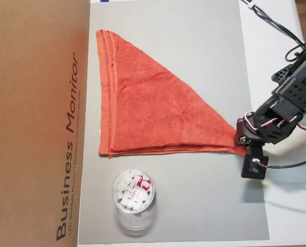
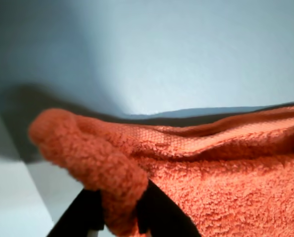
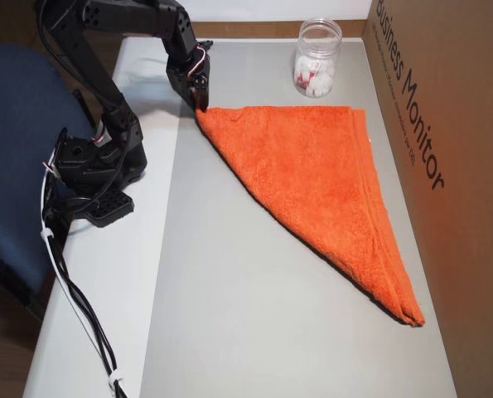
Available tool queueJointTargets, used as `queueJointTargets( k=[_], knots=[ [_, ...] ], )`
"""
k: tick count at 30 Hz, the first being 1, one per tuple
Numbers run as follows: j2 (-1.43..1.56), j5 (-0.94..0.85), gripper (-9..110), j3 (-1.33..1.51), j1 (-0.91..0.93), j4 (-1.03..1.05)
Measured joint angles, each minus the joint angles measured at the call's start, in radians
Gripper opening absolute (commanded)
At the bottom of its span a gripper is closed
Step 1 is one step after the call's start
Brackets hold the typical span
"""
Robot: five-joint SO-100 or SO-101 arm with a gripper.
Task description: Fold the blanket.
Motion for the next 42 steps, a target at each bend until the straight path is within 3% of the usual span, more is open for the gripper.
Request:
queueJointTargets(
  k=[20,34,42],
  knots=[
    [0.014,0.256,0,-0.169,-0.210,0.002],
    [0.281,0.324,0,-0.172,-0.199,0.058],
    [0.402,0.339,0,-0.172,-0.100,0.061]
  ],
)
